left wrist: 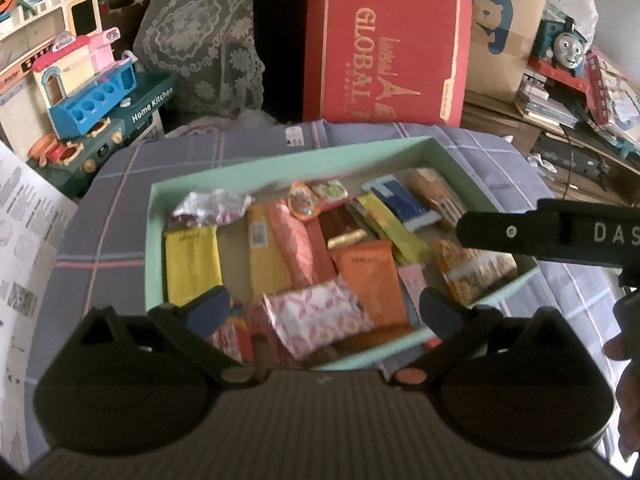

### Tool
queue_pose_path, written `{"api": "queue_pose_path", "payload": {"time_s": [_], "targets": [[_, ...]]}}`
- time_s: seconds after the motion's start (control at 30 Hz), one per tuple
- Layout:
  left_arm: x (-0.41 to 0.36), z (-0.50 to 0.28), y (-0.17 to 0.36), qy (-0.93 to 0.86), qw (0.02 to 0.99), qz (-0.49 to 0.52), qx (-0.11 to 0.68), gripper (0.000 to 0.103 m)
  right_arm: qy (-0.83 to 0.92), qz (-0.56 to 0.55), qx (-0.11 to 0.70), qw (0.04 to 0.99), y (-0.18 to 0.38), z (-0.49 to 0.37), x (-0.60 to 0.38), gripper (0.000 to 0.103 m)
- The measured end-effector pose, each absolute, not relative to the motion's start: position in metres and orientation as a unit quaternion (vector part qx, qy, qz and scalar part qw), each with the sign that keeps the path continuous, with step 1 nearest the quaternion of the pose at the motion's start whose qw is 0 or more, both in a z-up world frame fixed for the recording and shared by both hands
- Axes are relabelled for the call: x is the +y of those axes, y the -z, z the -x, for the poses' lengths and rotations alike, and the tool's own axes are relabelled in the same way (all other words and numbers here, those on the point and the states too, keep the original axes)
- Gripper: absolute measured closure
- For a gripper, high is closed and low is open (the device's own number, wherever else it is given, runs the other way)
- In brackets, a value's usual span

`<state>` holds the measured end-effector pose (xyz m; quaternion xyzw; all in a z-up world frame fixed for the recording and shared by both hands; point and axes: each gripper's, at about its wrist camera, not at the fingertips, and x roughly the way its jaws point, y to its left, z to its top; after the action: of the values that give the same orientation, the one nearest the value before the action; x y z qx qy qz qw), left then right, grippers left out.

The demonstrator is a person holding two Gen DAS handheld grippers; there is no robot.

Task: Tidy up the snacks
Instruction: 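Grasp the Hello Kitty candy with the left tool while the right tool grasps the red square candy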

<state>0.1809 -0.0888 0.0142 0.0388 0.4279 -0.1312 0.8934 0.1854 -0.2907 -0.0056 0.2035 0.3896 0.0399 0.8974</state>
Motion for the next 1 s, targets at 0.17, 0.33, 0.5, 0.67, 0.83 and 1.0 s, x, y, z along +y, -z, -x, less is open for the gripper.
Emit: {"api": "queue_pose_path", "payload": {"time_s": [0.17,0.33,0.5,0.67,0.83,1.0], "targets": [[-0.083,-0.154,-0.001,0.137,0.886,-0.036,0.442,0.0,-0.033,-0.213,0.4,0.891,0.018,-0.158,-0.299,0.0],[-0.081,-0.132,0.025,0.142,0.872,-0.037,0.467,0.0,-0.023,-0.225,0.414,0.882,0.035,-0.134,-0.308,0.0],[-0.087,-0.119,0.054,0.147,0.856,-0.048,0.494,0.0,-0.01,-0.243,0.431,0.869,0.057,-0.117,-0.315,0.0],[-0.085,-0.114,0.07,0.145,0.847,-0.044,0.509,0.0,-0.001,-0.243,0.448,0.86,0.073,-0.116,-0.312,0.0],[-0.076,-0.118,0.074,0.139,0.848,-0.035,0.511,0.0,0.006,-0.224,0.454,0.862,0.081,-0.125,-0.3,0.005],[-0.073,-0.122,0.08,0.138,0.847,-0.034,0.512,0.0,0.0,-0.211,0.467,0.859,0.09,-0.138,-0.29,0.017]]}}
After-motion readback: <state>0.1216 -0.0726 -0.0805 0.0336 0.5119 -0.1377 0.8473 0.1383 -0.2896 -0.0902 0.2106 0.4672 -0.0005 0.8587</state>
